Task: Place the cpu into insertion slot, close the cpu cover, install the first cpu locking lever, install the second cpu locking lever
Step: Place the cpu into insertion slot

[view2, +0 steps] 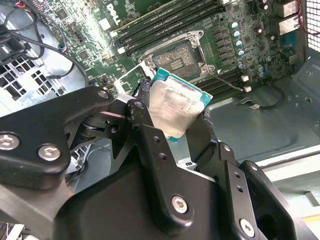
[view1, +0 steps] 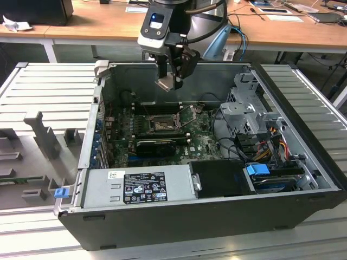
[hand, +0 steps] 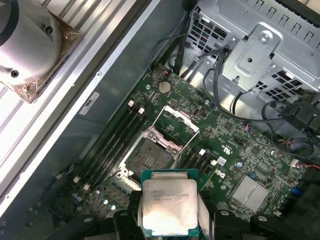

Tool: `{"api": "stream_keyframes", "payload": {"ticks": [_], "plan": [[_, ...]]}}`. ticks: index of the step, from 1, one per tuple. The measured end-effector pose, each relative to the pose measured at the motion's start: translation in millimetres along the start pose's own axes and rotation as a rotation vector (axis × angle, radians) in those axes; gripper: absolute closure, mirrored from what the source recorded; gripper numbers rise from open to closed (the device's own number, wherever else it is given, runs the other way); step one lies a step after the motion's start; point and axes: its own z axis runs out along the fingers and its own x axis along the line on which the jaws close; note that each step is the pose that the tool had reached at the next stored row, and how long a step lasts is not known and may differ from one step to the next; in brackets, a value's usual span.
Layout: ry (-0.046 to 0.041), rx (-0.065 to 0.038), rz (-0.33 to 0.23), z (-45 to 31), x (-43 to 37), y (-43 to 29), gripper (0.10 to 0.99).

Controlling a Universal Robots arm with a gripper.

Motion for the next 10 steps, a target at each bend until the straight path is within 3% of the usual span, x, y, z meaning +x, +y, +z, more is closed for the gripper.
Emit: {"api": "stream_keyframes", "payload": {"ticks": [10], "plan": [[-0.0019,0.000,0.021,1.4,0.0,-0.1,0.557]]}}
